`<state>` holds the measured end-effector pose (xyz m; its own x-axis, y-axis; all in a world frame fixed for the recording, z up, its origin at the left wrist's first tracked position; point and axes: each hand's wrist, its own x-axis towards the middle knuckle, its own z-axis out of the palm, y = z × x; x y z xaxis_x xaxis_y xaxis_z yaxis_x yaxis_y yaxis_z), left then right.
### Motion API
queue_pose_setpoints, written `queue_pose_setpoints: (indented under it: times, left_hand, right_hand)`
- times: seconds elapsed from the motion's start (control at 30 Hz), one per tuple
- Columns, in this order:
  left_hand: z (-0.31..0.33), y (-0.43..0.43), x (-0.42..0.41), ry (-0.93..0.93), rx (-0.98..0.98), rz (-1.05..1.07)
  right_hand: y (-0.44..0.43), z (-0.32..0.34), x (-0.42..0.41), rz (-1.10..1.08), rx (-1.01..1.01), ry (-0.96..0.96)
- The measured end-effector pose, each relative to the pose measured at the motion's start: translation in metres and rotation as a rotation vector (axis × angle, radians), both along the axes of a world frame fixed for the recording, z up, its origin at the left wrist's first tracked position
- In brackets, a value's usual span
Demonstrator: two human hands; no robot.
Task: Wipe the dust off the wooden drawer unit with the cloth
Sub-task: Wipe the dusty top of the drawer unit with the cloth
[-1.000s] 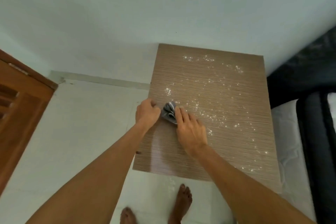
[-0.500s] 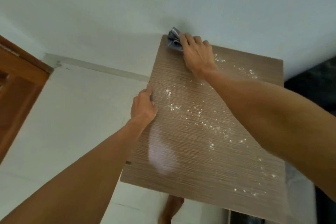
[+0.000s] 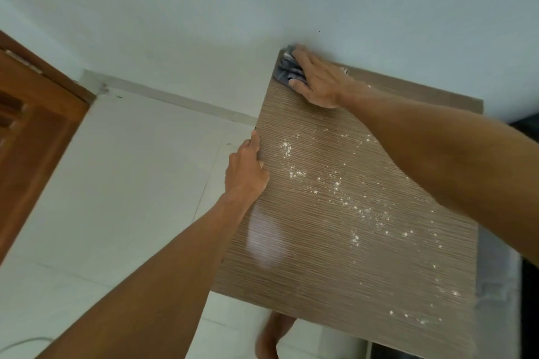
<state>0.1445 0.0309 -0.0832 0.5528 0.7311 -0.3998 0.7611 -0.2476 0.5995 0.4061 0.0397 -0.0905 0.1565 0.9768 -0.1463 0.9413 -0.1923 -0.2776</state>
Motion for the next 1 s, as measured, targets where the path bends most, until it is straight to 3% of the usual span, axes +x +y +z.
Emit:
queue_pose_setpoints:
  times: [0.27,0.5,0.8,0.9,1.0]
  left_hand:
    - [-0.002,0.003,-0.002,-0.007,-0.02,-0.035]
    - [-0.007,0.006,-0.004,0.009,-0.008,-0.055]
    - [-0.007,0.01,-0.007,0.011,-0.025,-0.109]
    - [-0.001,0.012,-0.013,-0.06,-0.15,-0.05]
    - [0.001,0.014,-0.019,-0.221,-0.417,0.257]
  right_hand:
    - [0.007,0.013,-0.002,-0.11,-0.091,0.121]
    - [-0.002,0.0,-0.004,-0.014,-0.081,-0.058]
    - [-0.041,-0.018,-0.074,-0.08,-0.027,-0.093]
    - [-0.055,-0.02,-0.105,-0.053,-0.028,-0.123]
    - [-0.07,-0.02,-0.134,-0.053,-0.031,-0.128]
